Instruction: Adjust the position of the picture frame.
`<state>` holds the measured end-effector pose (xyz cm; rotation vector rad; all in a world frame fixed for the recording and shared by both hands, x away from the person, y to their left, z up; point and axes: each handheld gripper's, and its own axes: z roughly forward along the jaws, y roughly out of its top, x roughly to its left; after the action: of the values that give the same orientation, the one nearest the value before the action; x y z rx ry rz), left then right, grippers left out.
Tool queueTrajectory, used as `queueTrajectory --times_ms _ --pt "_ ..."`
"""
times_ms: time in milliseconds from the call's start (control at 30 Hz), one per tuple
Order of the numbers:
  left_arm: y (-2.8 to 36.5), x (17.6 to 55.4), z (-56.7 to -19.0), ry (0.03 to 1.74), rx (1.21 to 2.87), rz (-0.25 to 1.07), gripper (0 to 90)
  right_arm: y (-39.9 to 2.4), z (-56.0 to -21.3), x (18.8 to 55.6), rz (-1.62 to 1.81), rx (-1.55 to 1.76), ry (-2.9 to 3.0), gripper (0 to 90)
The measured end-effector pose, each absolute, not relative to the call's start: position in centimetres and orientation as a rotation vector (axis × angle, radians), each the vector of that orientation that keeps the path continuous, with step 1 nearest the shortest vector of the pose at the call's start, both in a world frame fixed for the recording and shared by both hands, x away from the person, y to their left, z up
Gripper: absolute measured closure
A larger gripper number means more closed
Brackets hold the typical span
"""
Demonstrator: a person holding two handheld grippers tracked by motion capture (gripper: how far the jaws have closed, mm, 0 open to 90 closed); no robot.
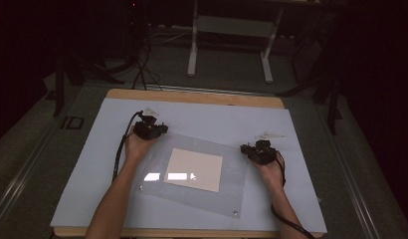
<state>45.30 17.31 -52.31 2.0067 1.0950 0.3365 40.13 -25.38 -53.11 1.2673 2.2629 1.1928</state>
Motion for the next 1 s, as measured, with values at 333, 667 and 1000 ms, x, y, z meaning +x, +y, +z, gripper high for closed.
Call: queueTrajectory --times_ms 333,667,1000 --pt "19.4 43.7 -51.1 1.146 1.991 0.282 84.0 -24.1 -51.3 42.0 1.201 1.266 2.296 83.0" --pt "20.5 42.9 -52.0 1.241 1.967 0.256 83.7 -22.6 -51.5 44.3 1.182 1.256 2.335 82.8" --pt "20.2 42.7 -52.2 1.24 1.963 0.279 81.7 -22.9 -53.2 44.5 1.211 1.263 2.33 82.1"
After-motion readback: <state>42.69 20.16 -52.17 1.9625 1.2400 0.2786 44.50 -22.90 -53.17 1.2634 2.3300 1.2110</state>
